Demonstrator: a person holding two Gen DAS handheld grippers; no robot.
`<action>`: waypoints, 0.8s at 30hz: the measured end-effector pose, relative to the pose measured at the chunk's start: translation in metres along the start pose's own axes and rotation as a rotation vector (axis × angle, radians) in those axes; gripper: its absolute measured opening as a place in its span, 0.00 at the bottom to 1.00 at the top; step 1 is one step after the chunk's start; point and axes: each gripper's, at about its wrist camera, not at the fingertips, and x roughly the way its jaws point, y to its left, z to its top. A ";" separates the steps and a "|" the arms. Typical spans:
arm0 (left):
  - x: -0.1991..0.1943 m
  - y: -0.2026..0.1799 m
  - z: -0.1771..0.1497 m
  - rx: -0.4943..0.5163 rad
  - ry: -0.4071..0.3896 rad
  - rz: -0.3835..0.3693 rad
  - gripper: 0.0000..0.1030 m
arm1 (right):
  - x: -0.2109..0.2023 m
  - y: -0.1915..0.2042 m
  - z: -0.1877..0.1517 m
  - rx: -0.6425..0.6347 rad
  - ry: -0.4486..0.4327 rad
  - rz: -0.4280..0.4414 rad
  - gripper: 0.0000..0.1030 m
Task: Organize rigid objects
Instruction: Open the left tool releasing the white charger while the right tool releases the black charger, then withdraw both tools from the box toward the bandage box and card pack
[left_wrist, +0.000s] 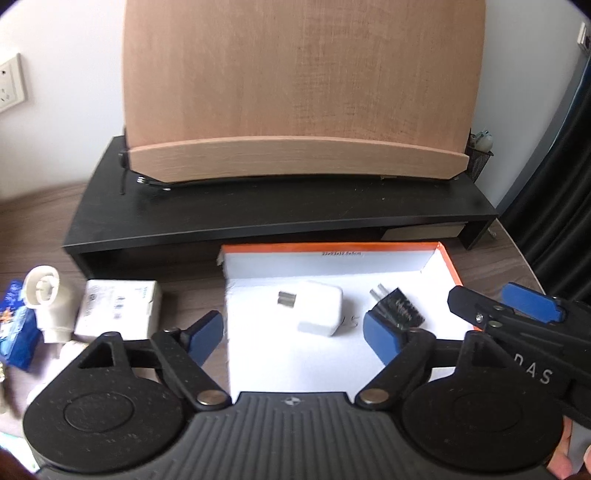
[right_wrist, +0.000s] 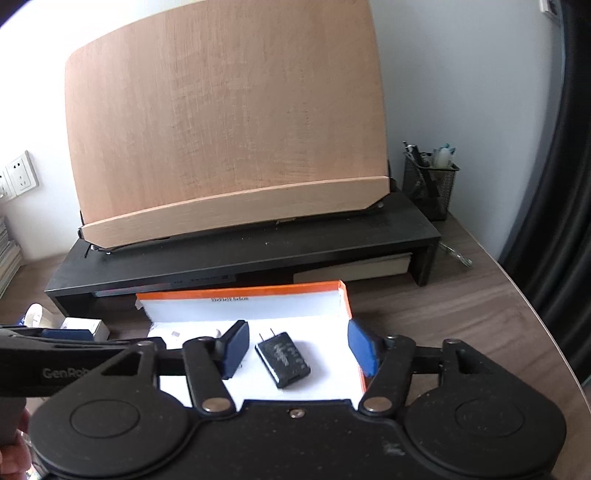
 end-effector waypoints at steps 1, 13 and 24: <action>-0.004 0.001 -0.002 -0.001 0.000 -0.005 0.85 | -0.005 0.001 -0.002 0.003 0.000 -0.004 0.72; -0.045 0.020 -0.036 -0.015 -0.005 -0.005 0.92 | -0.050 0.022 -0.030 0.021 0.002 0.000 0.78; -0.067 0.046 -0.058 -0.040 -0.012 0.028 0.92 | -0.066 0.053 -0.045 -0.014 0.008 0.036 0.78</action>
